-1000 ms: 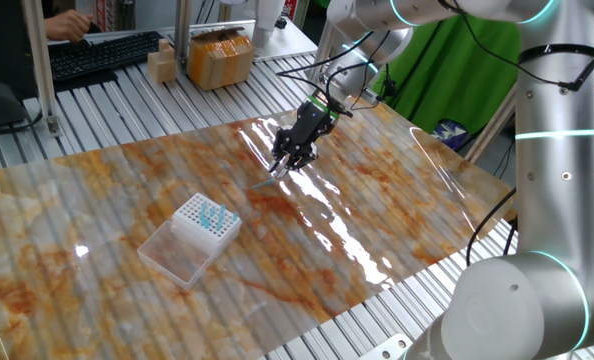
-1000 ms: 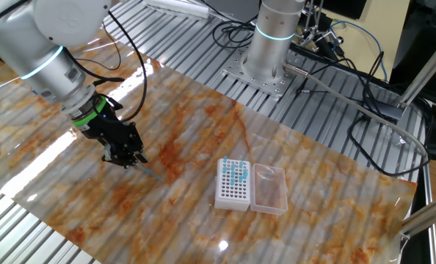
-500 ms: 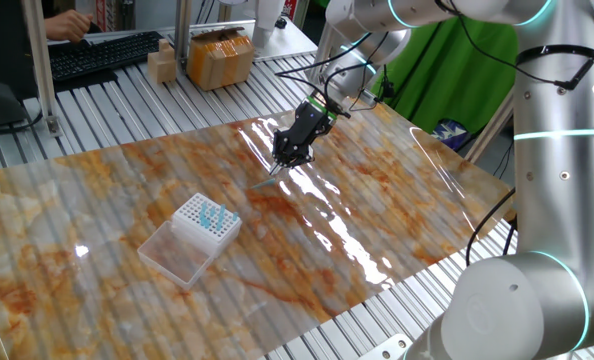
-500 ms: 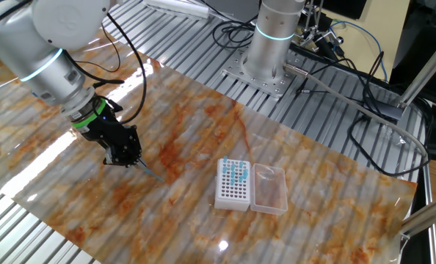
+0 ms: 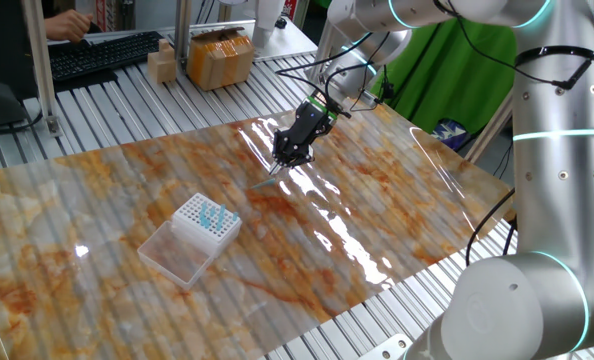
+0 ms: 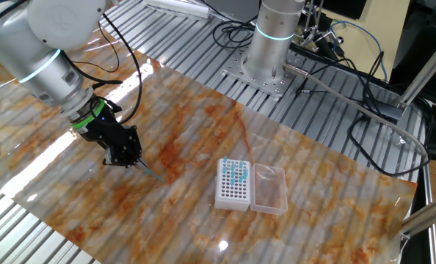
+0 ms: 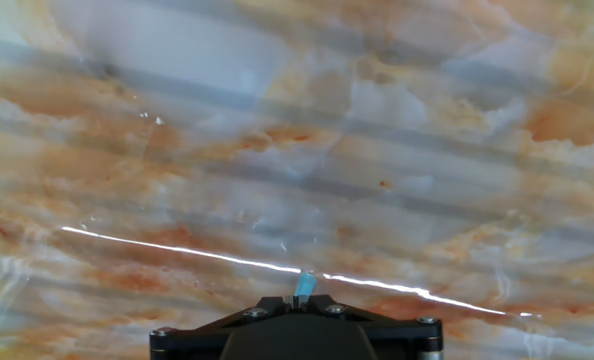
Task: Insert a medium pipette tip into the holder for medium pipette tips
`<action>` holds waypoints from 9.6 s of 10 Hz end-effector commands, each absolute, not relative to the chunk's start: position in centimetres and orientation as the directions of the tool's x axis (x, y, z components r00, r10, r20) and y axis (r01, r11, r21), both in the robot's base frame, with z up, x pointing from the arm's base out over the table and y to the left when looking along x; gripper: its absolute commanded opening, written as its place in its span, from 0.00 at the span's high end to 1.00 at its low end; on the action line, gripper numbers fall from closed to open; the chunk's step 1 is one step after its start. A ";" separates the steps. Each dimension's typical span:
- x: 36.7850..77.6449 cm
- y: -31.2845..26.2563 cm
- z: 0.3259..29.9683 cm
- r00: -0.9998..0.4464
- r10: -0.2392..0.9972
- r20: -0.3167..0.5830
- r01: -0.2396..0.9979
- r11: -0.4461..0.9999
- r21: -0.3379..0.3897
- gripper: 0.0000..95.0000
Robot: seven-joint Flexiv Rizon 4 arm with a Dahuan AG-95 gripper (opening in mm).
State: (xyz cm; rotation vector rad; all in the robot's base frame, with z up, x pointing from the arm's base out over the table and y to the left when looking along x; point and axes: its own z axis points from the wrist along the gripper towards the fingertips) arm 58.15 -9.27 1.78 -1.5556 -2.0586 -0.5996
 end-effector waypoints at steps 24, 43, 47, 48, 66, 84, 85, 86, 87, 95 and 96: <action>57.9 -9.1 1.5 -0.182 0.761 0.623 0.977 0.213 0.026 0.80; 57.7 -9.0 0.6 -0.173 0.741 0.649 0.980 0.194 0.039 1.00; 57.7 -9.0 0.7 -0.189 0.743 0.642 0.978 0.200 0.057 1.00; 57.7 -9.0 0.8 -0.199 0.747 0.634 0.976 0.206 0.064 1.00; 57.4 -0.9 9.3 -0.263 0.880 0.395 0.965 0.236 0.118 1.00; 55.4 5.4 13.3 -0.283 0.942 0.177 0.951 0.253 0.176 1.00; 55.3 5.6 13.3 -0.289 0.943 0.163 0.949 0.259 0.182 1.00; 55.1 5.9 13.3 -0.299 0.942 0.152 0.944 0.270 0.188 1.00; 55.0 6.2 13.4 -0.307 0.941 0.140 0.941 0.278 0.195 1.00; 55.3 7.1 13.5 -0.336 0.941 0.050 0.920 0.317 0.231 1.00; 55.3 7.1 13.4 -0.342 0.939 0.045 0.918 0.323 0.230 1.00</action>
